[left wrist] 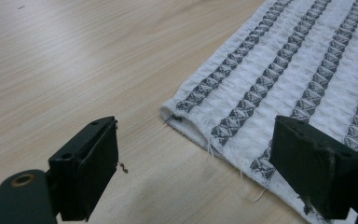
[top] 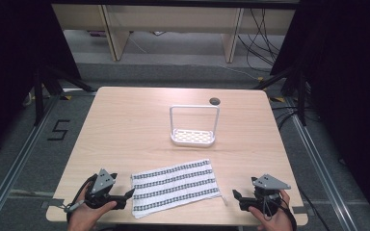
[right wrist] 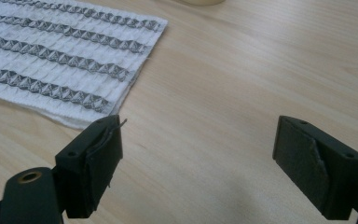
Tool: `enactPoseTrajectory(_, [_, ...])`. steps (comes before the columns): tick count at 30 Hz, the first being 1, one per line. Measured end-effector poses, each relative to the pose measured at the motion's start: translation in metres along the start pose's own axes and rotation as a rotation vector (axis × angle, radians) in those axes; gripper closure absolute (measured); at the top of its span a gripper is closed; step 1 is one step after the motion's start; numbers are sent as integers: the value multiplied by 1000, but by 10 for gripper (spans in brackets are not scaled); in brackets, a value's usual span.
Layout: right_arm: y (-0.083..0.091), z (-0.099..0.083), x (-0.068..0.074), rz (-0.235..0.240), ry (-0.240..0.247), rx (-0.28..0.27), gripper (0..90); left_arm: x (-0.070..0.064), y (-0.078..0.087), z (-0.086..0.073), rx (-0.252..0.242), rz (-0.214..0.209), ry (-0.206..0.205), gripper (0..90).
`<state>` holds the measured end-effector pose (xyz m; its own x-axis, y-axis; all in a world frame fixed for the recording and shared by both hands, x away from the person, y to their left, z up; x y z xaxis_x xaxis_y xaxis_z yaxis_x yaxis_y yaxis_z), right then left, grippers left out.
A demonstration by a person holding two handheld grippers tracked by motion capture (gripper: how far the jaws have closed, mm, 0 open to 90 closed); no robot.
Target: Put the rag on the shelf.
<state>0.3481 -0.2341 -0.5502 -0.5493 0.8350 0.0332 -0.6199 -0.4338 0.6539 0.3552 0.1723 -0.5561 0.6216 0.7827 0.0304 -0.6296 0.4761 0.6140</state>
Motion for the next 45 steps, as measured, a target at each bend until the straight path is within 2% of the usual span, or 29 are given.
enactPoseTrajectory(2, [0,0,1,2,-3,0,168,-1,-1,1,-4,-2,-3,146])
enactPoseTrajectory(3, [0,0,1,2,-3,-1,168,-2,-2,3,-26,-2,20,146])
enactPoseTrajectory(5, [0,1,2,-6,-3,-5,174,0,-2,5,-21,3,1,147])
enactPoseTrajectory(6, [0,1,2,-6,-3,-5,174,-2,-4,9,-52,-3,28,147])
enactPoseTrajectory(8, [0,2,2,-25,-12,-12,182,-3,-5,11,-48,-4,26,148])
enactPoseTrajectory(9, [0,2,3,-13,-13,-16,187,-3,-6,11,-34,-16,-6,148])
enactPoseTrajectory(10, [0,2,3,-13,-13,-16,187,-6,-9,13,-59,-20,21,148])
enactPoseTrajectory(11, [0,2,3,-14,-12,-15,193,-5,-8,12,-33,-25,-10,148])
enactPoseTrajectory(12, [0,2,3,-15,-12,-12,197,-8,-11,17,-49,-40,10,148])
enactPoseTrajectory(14, [0,2,3,-19,-13,-8,200,-8,-11,18,-45,-48,2,148])
enactPoseTrajectory(15, [0,1,7,-11,-35,-2,206,-8,-11,20,-45,-55,-1,148])
enactPoseTrajectory(16, [-1,3,5,-16,-6,-14,210,-10,-13,23,-66,-57,26,148])
enactPoseTrajectory(18, [-3,4,7,0,1,-14,216,-10,-13,26,-63,-65,21,148])
enactPoseTrajectory(20, [-4,6,10,34,18,-4,224,-10,-16,31,-74,-86,42,148])
enactPoseTrajectory(22, [-4,8,13,38,28,-12,232,-10,-16,35,-53,-97,24,148])
enactPoseTrajectory(24, [-4,9,15,48,24,-13,234,-12,-18,39,-70,-103,41,148])
enactPoseTrajectory(25, [-3,10,16,22,20,-25,237,-13,-20,42,-64,-104,28,148])
enactPoseTrajectory(26, [-3,11,20,32,29,-27,244,-16,-23,47,-56,-124,18,149])
enactPoseTrajectory(28, [-3,13,24,44,43,-28,248,-17,-26,52,-58,-126,22,151])
enactPoseTrajectory(29, [-3,13,25,45,32,-27,250,-17,-26,52,-58,-126,22,151])
enactPoseTrajectory(30, [-3,14,26,39,38,-33,251,-18,-30,58,-60,-153,32,151])
enactPoseTrajectory(32, [-4,16,29,50,50,-32,256,-17,-32,60,-48,-163,21,152])
enactPoseTrajectory(34, [-5,16,31,53,56,-30,258,-18,-38,67,-58,-162,29,152])
enactPoseTrajectory(37, [-6,17,38,63,58,-26,268,-20,-46,73,-49,-175,10,156])
enactPoseTrajectory(38, [-6,18,39,66,66,-25,271,-20,-48,75,-32,-175,-5,156])
enactPoseTrajectory(40, [-7,19,41,59,82,-31,278,-24,-54,80,-35,-183,-4,159])
enactPoseTrajectory(43, [-10,20,46,68,101,-20,292,-28,-65,87,-23,-195,-22,164])
enactPoseTrajectory(44, [-13,20,49,69,112,-14,298,-32,-74,92,-10,-206,-41,166])
enactPoseTrajectory(45, [-14,19,50,70,117,-8,301,-32,-74,92,-10,-206,-41,168])
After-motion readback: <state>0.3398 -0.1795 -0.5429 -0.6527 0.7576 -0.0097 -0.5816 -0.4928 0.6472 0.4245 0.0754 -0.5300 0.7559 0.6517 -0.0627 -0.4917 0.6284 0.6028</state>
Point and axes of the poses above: each handheld gripper's, and its own axes: y roughly backward along the jaws, z roughly out of its top, x roughly to its left, the point moved 9 cm from there along -y, roughly forward along the jaws
